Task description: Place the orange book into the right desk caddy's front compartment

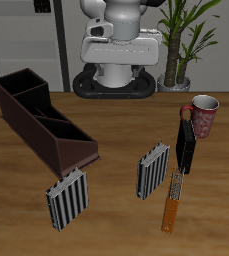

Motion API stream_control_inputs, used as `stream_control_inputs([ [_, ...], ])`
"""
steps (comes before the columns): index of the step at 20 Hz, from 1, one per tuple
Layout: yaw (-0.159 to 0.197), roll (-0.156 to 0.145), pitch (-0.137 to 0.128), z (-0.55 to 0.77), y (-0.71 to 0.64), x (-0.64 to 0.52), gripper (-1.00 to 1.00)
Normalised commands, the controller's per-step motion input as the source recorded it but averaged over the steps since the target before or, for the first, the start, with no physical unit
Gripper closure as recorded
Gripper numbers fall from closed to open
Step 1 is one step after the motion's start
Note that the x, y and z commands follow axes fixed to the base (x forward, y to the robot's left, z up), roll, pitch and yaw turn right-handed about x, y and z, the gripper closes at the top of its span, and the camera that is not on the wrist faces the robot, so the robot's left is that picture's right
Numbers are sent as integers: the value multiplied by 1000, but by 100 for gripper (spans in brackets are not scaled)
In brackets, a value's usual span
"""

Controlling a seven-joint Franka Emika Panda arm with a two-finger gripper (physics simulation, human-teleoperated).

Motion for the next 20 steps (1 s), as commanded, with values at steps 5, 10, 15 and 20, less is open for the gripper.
stream_control_inputs([
  [5, -16, 5, -8, 67, 228, 120, -100],
  [10, -14, 4, -25, 179, 371, 217, -100],
  [15, -14, 28, -32, 146, 480, 206, -100],
  [20, 25, 7, -38, 95, 451, 289, -100],
])
